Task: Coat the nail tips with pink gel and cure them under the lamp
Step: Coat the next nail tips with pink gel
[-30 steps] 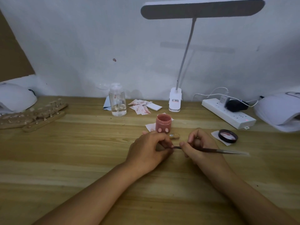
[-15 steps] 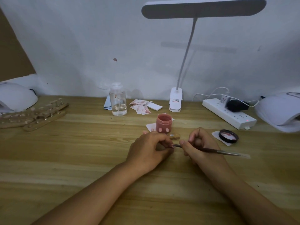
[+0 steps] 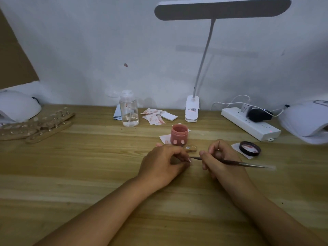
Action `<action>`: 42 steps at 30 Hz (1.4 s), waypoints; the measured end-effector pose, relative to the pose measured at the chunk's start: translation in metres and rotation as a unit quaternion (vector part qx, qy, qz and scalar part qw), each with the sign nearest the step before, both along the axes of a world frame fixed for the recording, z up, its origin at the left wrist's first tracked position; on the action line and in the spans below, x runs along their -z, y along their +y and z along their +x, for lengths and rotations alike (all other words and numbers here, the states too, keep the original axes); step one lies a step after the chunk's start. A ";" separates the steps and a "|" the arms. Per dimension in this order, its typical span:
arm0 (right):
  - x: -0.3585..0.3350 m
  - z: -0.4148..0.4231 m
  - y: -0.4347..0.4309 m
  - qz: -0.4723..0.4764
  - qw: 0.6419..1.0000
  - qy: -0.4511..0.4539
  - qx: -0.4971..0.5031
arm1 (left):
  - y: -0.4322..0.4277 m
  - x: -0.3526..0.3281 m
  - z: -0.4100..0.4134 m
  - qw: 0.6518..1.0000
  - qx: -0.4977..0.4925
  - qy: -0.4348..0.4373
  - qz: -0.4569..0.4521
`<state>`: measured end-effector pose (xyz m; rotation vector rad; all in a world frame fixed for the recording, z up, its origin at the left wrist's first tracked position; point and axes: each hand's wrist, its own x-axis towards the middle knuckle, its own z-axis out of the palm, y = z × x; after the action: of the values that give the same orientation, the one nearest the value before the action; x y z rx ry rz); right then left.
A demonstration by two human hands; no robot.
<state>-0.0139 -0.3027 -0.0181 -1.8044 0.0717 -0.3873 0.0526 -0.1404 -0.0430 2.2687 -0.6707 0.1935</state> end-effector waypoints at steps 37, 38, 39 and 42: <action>-0.004 -0.001 0.000 0.078 0.996 -0.018 0.041 | 0.001 0.000 -0.001 1.000 -0.004 -0.011 0.000; -0.005 -0.002 0.000 0.080 0.996 -0.021 0.036 | 0.001 0.000 -0.002 1.000 -0.002 -0.015 0.001; -0.005 -0.002 0.000 0.083 0.996 -0.024 0.027 | 0.001 0.000 -0.002 1.000 0.001 -0.019 0.001; -0.006 -0.003 0.000 0.091 0.995 -0.026 0.003 | 0.002 -0.001 -0.003 1.000 0.007 -0.024 0.003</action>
<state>-0.0170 -0.3027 -0.0118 -1.6132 0.0736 -0.4191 0.0495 -0.1388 -0.0422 2.2714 -0.7140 0.2405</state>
